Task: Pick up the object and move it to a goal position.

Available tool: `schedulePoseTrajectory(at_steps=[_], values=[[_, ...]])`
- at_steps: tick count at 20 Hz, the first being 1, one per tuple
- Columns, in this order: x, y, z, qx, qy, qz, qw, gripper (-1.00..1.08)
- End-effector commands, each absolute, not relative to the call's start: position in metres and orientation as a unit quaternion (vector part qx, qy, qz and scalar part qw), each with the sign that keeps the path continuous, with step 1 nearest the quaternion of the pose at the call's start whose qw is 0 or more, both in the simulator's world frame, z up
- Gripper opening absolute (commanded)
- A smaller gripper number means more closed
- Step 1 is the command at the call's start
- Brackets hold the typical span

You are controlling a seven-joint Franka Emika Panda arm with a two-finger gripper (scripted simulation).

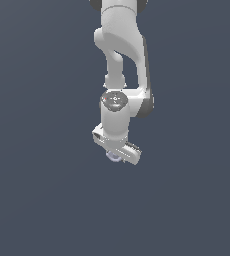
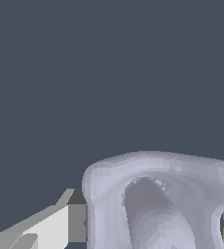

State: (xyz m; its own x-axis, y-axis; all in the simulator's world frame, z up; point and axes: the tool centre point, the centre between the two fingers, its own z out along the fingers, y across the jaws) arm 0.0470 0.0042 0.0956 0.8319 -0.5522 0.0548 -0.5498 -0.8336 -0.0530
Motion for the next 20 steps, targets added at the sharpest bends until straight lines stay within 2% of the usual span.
schedulePoseTrajectory(at_steps=[1,20], values=[[0.053,-0.01,0.117,-0.959,0.278,-0.047,0.024,-1.0],[0.09,-0.131,0.311,-0.967,0.18,-0.159,0.085,-1.0]])
